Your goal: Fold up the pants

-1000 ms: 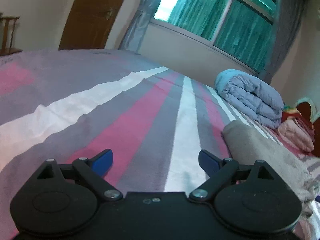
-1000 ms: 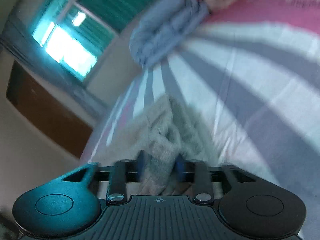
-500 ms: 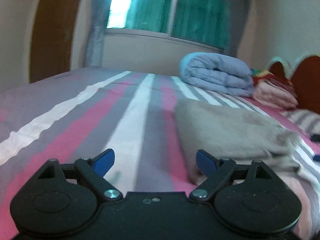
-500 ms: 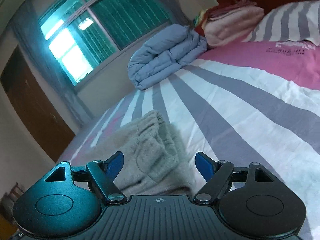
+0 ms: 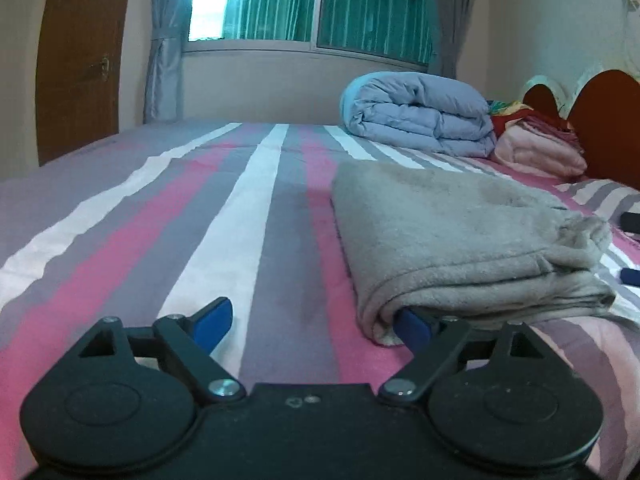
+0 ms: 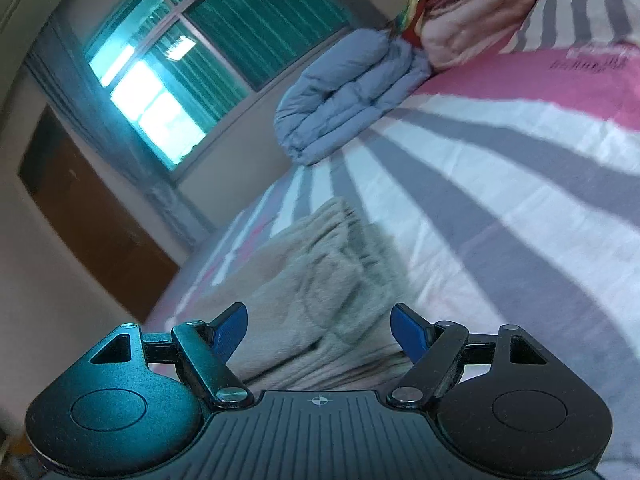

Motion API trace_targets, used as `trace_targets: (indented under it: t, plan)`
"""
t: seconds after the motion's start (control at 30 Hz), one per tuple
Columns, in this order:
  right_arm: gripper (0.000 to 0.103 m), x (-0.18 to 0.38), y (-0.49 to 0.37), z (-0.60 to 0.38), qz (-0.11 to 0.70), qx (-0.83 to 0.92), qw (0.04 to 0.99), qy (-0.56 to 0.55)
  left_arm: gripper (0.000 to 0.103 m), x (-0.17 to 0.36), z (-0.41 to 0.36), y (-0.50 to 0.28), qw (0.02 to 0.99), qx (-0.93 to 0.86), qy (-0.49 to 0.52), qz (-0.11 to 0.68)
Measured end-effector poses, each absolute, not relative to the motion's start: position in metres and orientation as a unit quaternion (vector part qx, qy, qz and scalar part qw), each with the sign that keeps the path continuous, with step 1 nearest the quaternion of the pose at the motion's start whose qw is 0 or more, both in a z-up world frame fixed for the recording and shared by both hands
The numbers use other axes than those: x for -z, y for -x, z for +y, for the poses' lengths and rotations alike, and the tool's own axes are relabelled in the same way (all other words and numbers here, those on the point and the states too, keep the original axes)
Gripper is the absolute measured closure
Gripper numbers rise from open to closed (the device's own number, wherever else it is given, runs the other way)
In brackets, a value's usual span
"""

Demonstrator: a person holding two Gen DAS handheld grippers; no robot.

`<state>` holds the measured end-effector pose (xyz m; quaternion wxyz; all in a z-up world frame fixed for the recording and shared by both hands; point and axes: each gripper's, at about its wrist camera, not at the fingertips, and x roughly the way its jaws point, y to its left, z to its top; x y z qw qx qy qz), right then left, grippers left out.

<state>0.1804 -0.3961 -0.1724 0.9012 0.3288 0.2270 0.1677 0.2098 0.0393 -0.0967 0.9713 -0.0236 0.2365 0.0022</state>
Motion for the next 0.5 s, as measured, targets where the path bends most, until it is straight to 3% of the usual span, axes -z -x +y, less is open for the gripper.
trace_targets:
  t: [0.23, 0.3, 0.33, 0.37, 0.4, 0.5]
  plan:
    - [0.025, 0.195, -0.222, -0.381, 0.270, -0.188, 0.860, -0.390, 0.024, 0.105, 0.036, -0.219, 0.969, 0.027, 0.017, 0.245]
    - [0.025, 0.200, -0.231, -0.376, 0.277, -0.180, 0.854, -0.402, 0.037, 0.102, 0.046, -0.216, 0.971, 0.024, 0.034, 0.237]
    - [0.027, 0.201, -0.235, -0.374, 0.282, -0.173, 0.853, -0.403, 0.039, 0.095, 0.050, -0.206, 0.977, 0.016, 0.042, 0.209]
    - [0.043, 0.202, -0.238, -0.373, 0.287, -0.169, 0.854, -0.399, 0.039, 0.090, 0.053, -0.198, 0.982, 0.013, 0.043, 0.186]
    - [0.072, 0.200, -0.238, -0.372, 0.285, -0.159, 0.863, -0.386, 0.040, 0.087, 0.053, -0.191, 0.984, 0.005, 0.038, 0.172]
    - [0.072, 0.191, -0.223, -0.378, 0.233, -0.186, 0.869, -0.394, 0.032, 0.101, 0.052, -0.206, 0.971, 0.000, 0.027, 0.237]
